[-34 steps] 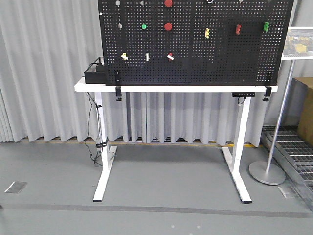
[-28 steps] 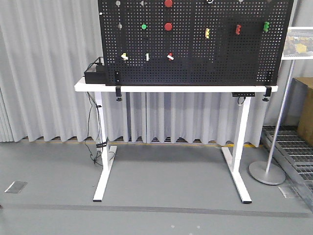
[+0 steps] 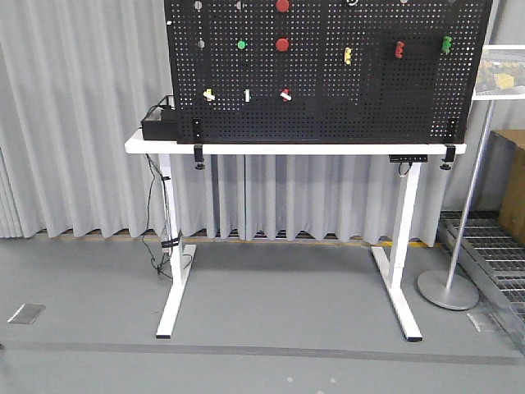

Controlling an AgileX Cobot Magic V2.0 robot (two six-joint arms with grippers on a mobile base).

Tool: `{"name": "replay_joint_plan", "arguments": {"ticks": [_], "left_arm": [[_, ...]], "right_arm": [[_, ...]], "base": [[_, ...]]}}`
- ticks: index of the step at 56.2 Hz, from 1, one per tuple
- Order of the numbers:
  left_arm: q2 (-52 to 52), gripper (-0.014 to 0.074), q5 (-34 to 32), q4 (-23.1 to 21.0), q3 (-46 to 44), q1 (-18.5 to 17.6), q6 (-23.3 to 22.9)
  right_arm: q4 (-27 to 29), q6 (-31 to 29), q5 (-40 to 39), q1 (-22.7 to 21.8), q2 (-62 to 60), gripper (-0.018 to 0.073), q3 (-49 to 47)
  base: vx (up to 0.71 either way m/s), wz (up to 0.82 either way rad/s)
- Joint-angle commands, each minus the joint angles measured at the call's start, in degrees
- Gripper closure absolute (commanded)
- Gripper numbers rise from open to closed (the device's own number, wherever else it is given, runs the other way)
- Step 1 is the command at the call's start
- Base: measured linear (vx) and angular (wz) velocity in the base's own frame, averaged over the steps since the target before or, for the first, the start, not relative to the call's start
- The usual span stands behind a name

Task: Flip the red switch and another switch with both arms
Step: 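Drive the base forward up to the black pegboard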

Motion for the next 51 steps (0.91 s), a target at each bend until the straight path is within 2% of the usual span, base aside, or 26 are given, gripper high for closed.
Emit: {"name": "replay_joint_plan", "arguments": {"ticks": [1, 27, 51], "left_arm": [[-1.1, 0.0594, -4.5, -0.2, 1.1, 0.1, -0.3], [-1.1, 0.0594, -4.5, -0.2, 1.1, 0.1, -0.3], [-1.1, 0.0594, -4.5, -0.2, 1.1, 0.1, -0.3]], "right_arm": [[-0.5, -0.1, -4.8, -0.1, -0.6, 0.0566, 0.3], [-0.5, -0.1, -4.8, -0.1, -0.6, 0.0566, 0.3], [-0.5, -0.1, -4.8, -0.1, -0.6, 0.0566, 0.3]], "base": [[0.0, 0.0], [0.04, -0.01], [0.21, 0.02]]}}
